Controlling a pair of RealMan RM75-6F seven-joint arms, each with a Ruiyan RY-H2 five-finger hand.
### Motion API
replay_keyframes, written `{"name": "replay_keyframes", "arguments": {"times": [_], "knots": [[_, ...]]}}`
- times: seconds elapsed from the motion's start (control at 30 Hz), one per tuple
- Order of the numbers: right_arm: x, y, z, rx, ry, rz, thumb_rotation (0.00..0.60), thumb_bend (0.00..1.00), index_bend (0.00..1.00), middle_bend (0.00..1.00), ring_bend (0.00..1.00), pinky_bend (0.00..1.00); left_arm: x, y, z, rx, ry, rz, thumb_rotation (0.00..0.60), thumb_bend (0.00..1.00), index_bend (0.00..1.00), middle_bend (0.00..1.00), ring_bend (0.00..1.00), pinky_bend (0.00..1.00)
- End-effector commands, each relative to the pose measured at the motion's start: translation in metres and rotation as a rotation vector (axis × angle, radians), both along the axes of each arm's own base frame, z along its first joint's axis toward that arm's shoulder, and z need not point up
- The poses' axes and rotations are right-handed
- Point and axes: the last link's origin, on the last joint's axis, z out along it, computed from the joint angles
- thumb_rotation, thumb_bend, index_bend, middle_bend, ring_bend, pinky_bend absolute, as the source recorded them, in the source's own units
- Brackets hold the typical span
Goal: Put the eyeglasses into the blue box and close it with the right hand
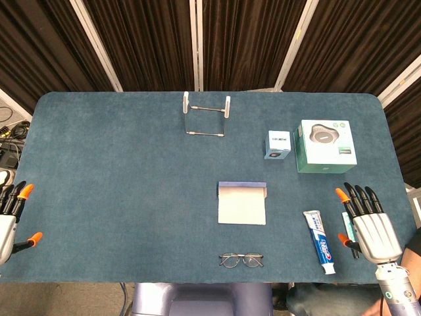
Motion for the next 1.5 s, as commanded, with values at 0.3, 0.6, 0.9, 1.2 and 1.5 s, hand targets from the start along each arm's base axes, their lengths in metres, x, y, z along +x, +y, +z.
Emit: {"name": "replay_keyframes", "arguments": {"times": [0.3, 0.6, 0.9, 1.2, 1.5], "knots": [[0.000, 0.000, -0.014, 0.080, 0.002, 0.001, 0.600, 0.00, 0.04, 0.00, 0.00, 0.00, 0.001, -0.002, 0.002, 0.015, -0.004, 0.002, 0.600, 0.00, 0.00, 0.00, 0.00, 0.00], [0.050, -0.023, -0.065, 0.523, -0.048, 0.115, 0.600, 0.00, 0.21, 0.00, 0.00, 0.00, -0.008, 0.012, -0.004, -0.001, 0.022, 0.051, 0.600, 0.00, 0.00, 0.00, 0.00, 0.00], [0.095, -0.042, -0.123, 0.819, -0.025, 0.172, 0.600, 0.02, 0.40, 0.00, 0.00, 0.00, -0.013, 0.019, -0.009, -0.012, 0.041, 0.081, 0.600, 0.00, 0.00, 0.00, 0.00, 0.00], [0.119, -0.044, -0.161, 0.890, 0.035, 0.185, 0.600, 0.16, 0.43, 0.00, 0.00, 0.00, -0.019, 0.025, -0.011, -0.013, 0.046, 0.099, 0.600, 0.00, 0.00, 0.00, 0.00, 0.00], [0.139, -0.042, -0.186, 0.874, 0.030, 0.206, 0.600, 0.18, 0.44, 0.00, 0.00, 0.00, -0.019, 0.025, -0.009, -0.008, 0.042, 0.100, 0.600, 0.00, 0.00, 0.00, 0.00, 0.00]]}}
